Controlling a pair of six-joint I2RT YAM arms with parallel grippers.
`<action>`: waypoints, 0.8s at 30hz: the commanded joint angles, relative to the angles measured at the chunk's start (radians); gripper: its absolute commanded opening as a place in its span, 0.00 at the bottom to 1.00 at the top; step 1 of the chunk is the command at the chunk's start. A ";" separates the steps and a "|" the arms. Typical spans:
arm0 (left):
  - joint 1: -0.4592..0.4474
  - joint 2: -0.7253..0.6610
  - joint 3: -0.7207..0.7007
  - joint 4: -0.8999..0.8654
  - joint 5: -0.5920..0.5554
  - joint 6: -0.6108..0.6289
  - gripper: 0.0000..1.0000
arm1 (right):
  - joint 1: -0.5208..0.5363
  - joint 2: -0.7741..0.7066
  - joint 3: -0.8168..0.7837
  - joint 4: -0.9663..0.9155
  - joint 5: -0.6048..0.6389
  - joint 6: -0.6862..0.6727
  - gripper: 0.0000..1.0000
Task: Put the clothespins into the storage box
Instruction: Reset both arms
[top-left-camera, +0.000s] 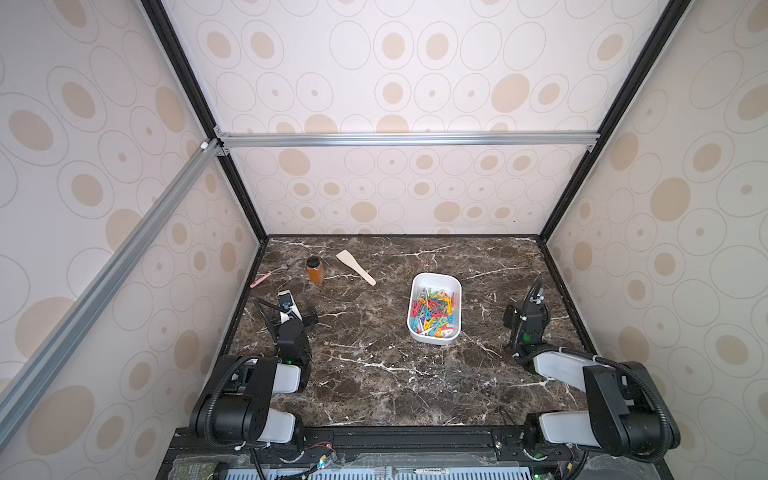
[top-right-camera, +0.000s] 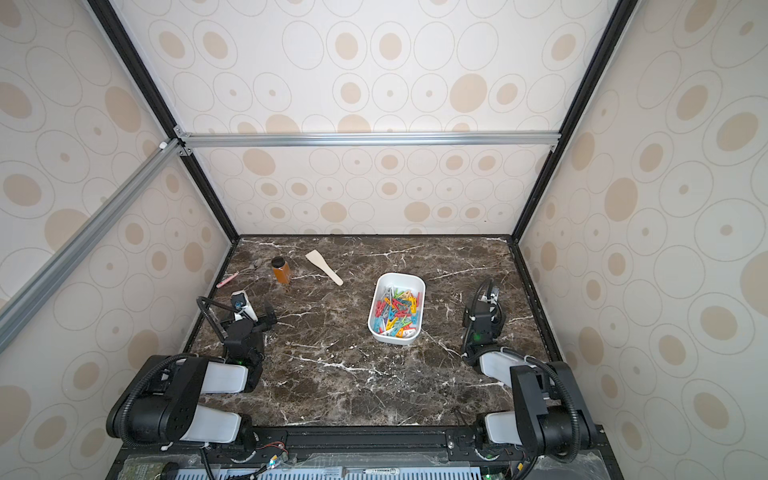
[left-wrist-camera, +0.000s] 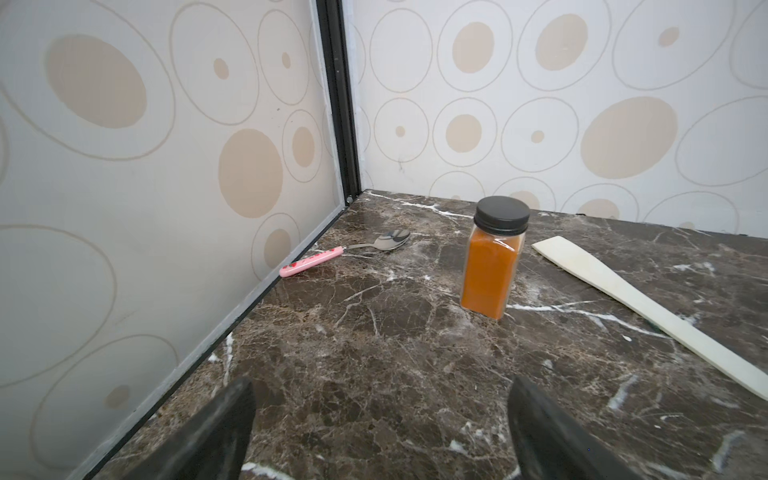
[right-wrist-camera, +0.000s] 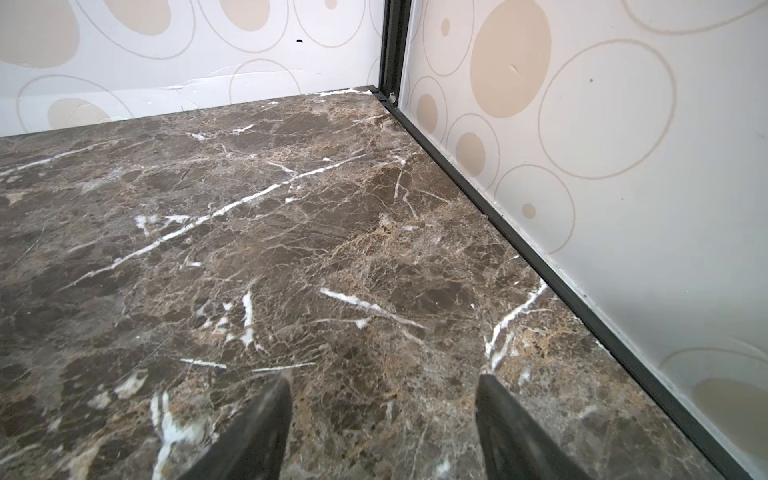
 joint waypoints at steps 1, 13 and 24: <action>0.008 0.055 -0.004 0.148 0.086 0.036 0.95 | -0.011 0.064 -0.041 0.254 -0.042 -0.055 0.73; 0.007 0.118 -0.034 0.257 0.074 0.032 0.99 | -0.017 0.097 0.034 0.145 -0.173 -0.099 0.73; 0.008 0.128 0.025 0.154 0.063 0.025 0.99 | -0.010 0.162 0.064 0.129 -0.225 -0.125 1.00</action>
